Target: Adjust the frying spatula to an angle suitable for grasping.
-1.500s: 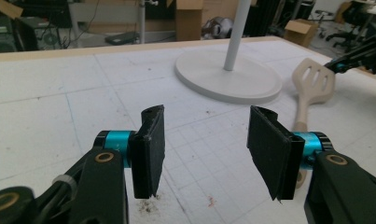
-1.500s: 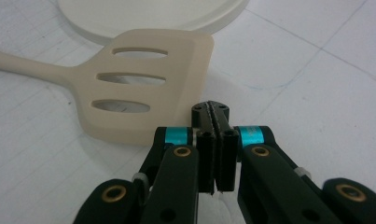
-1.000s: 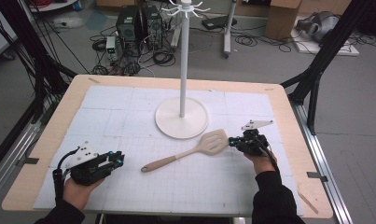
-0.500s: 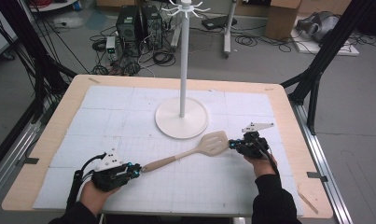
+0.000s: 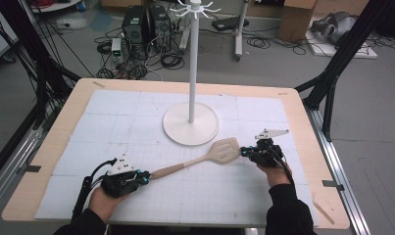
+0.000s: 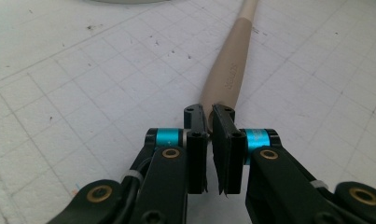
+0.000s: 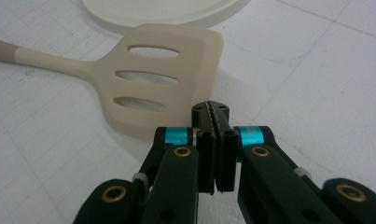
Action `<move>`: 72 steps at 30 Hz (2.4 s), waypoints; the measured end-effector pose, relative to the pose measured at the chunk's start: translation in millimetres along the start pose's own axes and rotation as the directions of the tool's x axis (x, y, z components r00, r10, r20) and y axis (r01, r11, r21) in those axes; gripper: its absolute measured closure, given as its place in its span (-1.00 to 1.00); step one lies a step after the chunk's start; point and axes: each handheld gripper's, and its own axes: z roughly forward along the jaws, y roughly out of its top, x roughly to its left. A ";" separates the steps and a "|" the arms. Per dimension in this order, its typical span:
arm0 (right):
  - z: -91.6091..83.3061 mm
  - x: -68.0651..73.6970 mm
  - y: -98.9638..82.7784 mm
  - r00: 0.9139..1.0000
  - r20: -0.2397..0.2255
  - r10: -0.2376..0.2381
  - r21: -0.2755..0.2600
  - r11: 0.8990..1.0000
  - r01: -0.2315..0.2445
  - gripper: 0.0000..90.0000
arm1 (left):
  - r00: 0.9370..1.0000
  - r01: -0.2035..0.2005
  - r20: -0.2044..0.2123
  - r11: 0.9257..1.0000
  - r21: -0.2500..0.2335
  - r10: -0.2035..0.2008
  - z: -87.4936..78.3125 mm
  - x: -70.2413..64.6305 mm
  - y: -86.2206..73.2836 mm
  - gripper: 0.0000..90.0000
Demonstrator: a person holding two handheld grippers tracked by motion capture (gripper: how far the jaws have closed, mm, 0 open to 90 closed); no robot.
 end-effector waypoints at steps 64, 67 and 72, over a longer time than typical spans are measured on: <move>-37.8 33.0 -28.0 1.000 0.003 -0.028 -0.076 0.997 0.028 0.98 | 0.988 0.140 -0.069 0.990 -0.015 -0.141 12.3 27.8 14.2 0.88; -40.9 36.7 -31.7 1.000 -0.009 -0.027 -0.071 0.997 0.026 0.98 | 0.986 0.148 -0.079 0.989 -0.022 -0.150 13.7 29.2 15.0 0.88; -43.0 39.6 -37.4 0.999 -0.030 -0.019 -0.061 0.998 0.017 0.98 | 0.981 0.179 -0.069 0.983 -0.038 -0.181 22.5 29.9 18.2 0.87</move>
